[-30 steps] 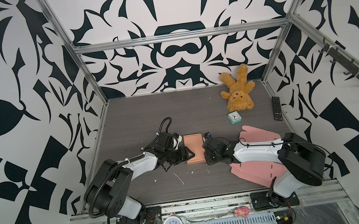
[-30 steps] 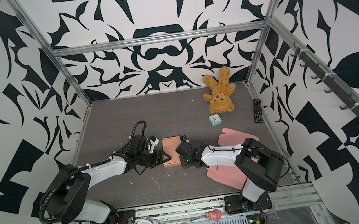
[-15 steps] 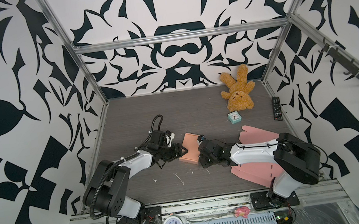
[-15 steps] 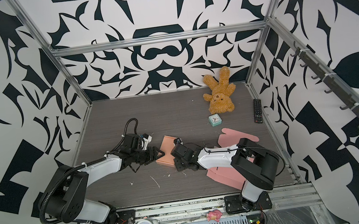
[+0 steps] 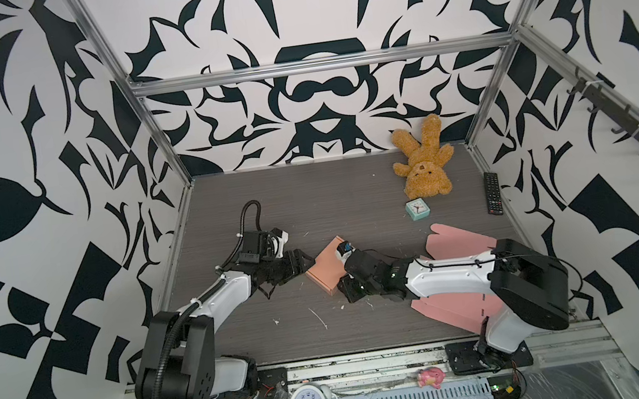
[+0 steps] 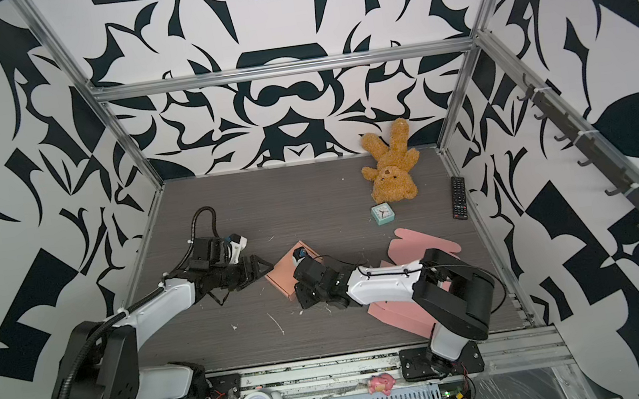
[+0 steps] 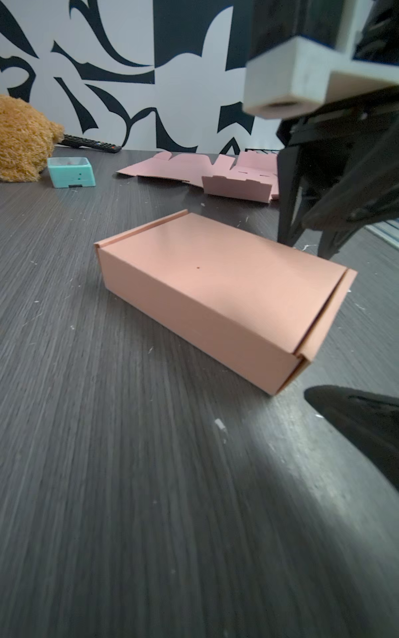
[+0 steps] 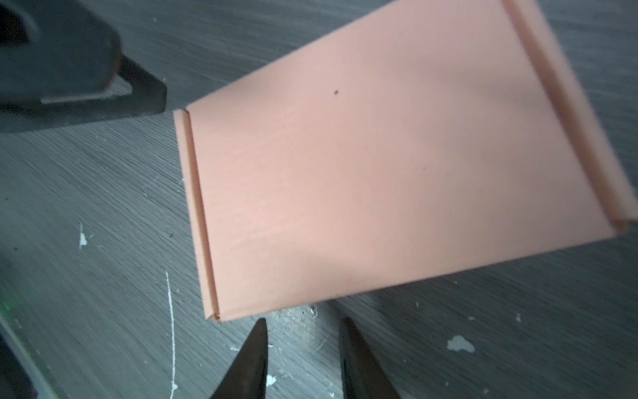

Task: Fold the paper box

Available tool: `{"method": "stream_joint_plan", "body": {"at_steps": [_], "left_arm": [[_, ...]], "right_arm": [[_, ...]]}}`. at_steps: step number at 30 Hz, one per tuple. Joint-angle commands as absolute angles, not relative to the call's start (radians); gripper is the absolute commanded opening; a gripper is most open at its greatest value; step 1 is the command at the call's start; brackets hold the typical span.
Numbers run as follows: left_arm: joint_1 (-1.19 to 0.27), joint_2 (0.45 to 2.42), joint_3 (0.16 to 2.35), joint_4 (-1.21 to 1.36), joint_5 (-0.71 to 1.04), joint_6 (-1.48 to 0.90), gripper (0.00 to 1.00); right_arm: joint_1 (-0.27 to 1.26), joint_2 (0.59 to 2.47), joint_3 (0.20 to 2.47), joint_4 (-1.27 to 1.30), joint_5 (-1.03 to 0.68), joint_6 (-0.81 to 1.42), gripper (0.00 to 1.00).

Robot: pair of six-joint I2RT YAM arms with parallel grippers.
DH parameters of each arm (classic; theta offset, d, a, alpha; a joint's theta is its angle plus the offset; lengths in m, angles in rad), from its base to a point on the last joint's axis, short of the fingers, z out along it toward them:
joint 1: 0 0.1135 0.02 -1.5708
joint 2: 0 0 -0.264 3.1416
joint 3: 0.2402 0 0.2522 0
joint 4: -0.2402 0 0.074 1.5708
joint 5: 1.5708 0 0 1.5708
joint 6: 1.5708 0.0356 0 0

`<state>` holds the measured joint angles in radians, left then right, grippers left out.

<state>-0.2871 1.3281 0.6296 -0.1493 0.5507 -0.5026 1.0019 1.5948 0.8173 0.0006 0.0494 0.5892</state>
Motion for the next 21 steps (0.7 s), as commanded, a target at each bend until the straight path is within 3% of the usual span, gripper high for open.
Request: {"method": "stream_joint_plan", "body": {"at_steps": [1, 6, 13, 21], "left_arm": [[-0.287, 1.235, 0.602, -0.262, 0.520, -0.472, 0.76], [-0.299, 1.135, 0.525, -0.265, 0.548, -0.522, 0.76], [-0.397, 1.096, 0.481, -0.225, 0.549, -0.578, 0.76], [-0.494, 1.180, 0.487, -0.098, 0.509, -0.655, 0.73]], "right_arm": [[0.973, 1.531, 0.835, -0.056, 0.068, 0.536, 0.40], [0.873, 1.508, 0.913, -0.177, -0.031, 0.460, 0.46], [0.735, 1.595, 1.057, -0.274, -0.144, 0.353, 0.72], [0.631, 1.775, 1.199, -0.290, -0.276, 0.327, 0.78]]}}
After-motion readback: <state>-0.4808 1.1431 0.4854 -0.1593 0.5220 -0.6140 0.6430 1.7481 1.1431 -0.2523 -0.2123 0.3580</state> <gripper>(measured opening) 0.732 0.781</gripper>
